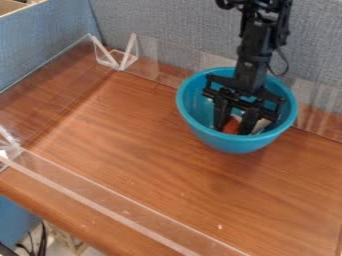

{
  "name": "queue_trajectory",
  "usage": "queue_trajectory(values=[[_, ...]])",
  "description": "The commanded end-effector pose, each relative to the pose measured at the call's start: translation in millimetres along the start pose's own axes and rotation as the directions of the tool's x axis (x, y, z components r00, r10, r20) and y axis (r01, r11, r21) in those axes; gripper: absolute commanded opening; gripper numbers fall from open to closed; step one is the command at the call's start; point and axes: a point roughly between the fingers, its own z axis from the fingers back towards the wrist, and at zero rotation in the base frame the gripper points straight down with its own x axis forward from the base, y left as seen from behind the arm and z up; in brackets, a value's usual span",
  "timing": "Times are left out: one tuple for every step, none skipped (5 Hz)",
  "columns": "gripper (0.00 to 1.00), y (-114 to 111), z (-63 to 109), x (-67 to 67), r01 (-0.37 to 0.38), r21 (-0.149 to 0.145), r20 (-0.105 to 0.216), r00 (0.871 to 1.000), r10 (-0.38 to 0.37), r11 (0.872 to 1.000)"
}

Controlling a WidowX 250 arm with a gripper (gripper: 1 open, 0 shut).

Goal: Remove the mushroom from inside the blue bowl and put it on the table

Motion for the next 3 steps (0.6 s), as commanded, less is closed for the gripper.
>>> queue_trajectory(values=[[0.0,-6.0,31.1,7.4,-0.001,-0.016,0.099,0.995,0.002,1.0],[0.0,-0.3,29.2,5.3,-0.007,-0.017,0.099,0.995,0.008,1.0],[0.0,5.3,27.7,3.2,-0.012,-0.018,0.099,0.995,0.014,1.0]])
